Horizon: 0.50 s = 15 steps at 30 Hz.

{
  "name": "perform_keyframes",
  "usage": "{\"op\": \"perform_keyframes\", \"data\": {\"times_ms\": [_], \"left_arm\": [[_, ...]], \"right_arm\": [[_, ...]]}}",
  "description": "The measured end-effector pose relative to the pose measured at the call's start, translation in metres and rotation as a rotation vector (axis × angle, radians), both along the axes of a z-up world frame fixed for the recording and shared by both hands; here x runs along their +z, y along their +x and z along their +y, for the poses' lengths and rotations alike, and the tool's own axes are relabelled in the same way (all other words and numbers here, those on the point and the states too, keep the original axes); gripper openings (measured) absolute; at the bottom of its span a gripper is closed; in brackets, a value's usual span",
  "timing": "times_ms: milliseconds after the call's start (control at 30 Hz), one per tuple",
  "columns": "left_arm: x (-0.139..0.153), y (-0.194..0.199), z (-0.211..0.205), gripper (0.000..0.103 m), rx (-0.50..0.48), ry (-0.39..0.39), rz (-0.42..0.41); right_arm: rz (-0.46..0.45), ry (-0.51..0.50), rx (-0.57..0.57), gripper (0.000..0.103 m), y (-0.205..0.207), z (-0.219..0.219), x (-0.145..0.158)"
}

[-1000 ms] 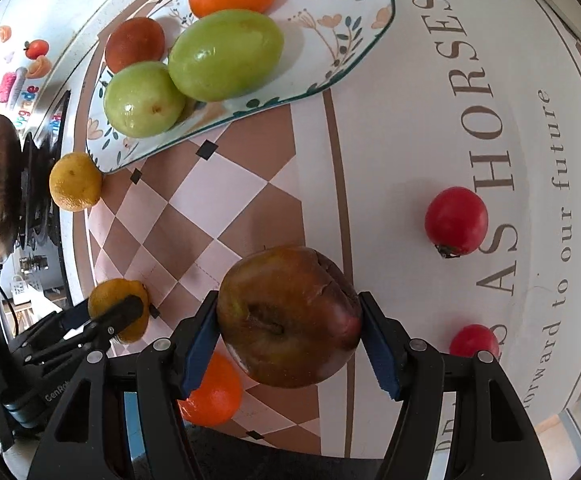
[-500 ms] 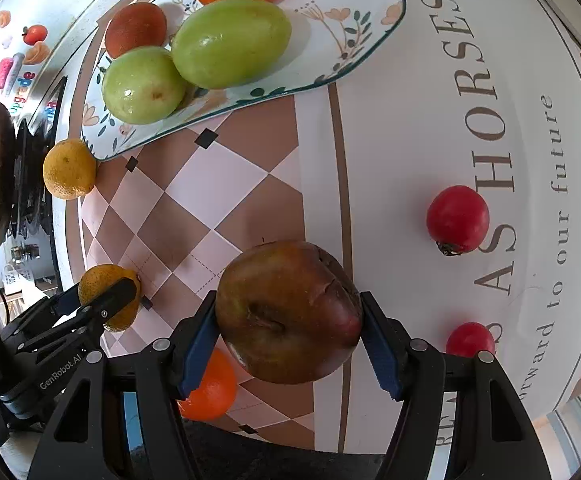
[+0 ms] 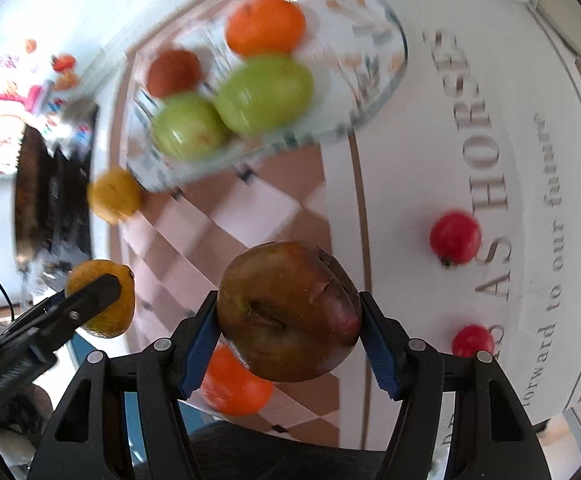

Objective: Organize fruits
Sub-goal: 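Grasp the brown pear with the right tool while the left grasps yellow citrus, then place the pear on the plate while the left tool places the yellow citrus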

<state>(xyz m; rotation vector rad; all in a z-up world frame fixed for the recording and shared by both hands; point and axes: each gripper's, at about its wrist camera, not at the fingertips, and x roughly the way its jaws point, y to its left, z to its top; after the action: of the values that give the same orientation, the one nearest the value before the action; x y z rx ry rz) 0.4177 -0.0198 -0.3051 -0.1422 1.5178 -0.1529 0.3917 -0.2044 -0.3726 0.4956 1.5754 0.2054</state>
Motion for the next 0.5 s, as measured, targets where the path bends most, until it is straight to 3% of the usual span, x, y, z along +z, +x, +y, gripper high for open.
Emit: {"op": "perform_keyframes", "data": {"times_ms": [100,233,500], "left_arm": [[0.035,0.029,0.0,0.054,0.006,-0.031,-0.063],[0.054,0.069,-0.003,0.054,0.005,0.006,-0.113],[0.008,0.137,0.001,0.054,0.007,0.144,-0.04]], "right_arm": [[-0.066,0.015,-0.027,0.068,0.022,-0.01,0.026],[-0.153,-0.043,-0.045,0.068,0.064,-0.025,0.05],[-0.189,-0.197,0.005,0.068,0.137,-0.033,0.04]]}}
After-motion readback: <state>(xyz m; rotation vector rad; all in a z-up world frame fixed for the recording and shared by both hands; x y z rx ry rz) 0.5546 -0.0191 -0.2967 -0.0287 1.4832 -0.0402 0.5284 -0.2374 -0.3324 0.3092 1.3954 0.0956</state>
